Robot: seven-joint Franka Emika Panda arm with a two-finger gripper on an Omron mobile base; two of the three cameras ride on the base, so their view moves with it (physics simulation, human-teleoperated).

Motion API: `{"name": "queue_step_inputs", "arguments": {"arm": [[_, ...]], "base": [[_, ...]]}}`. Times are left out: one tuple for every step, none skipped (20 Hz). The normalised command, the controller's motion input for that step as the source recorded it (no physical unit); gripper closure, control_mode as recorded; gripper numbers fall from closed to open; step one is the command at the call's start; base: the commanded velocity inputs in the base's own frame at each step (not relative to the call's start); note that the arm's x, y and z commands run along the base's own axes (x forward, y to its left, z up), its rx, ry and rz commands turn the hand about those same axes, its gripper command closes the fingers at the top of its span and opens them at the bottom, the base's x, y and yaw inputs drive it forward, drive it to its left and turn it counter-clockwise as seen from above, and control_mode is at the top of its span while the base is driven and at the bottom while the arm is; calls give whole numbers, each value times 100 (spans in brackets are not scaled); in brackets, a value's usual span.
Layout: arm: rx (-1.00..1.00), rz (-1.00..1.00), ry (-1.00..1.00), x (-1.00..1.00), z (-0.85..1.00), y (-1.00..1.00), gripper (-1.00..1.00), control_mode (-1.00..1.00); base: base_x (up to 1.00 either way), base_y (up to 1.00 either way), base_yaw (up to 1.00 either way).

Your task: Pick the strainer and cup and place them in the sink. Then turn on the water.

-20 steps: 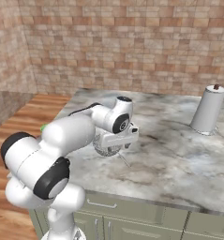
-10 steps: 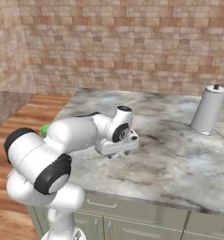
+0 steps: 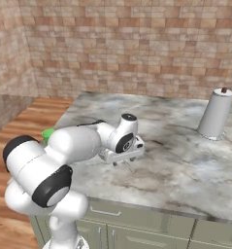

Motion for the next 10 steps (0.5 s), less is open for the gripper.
{"name": "queue_step_inputs", "arguments": {"arm": [[0, 1, -7, 0, 0, -9, -100, -100], [0, 1, -1, 4, 6, -12, -100, -100], [0, 1, 0, 12, 6, -14, -100, -100], [0, 1, 0, 13, 9, -14, -100, -100], [0, 1, 0, 9, 6, -11, -100, -100], [0, 1, 0, 6, 4, -10, -100, -100], [0, 1, 0, 0, 0, -7, -100, -100], [0, 0, 0, 0, 0, -3, -100, -100], [0, 0, 0, 0, 0, 0, -100, -100], [0, 0, 0, 0, 0, 0, -100, -100]], "base": [[0, 0, 0], [0, 0, 0], [0, 0, 0], [0, 0, 0], [0, 0, 0], [0, 0, 0], [0, 0, 0], [0, 0, 0], [0, 0, 0], [0, 0, 0]]}}
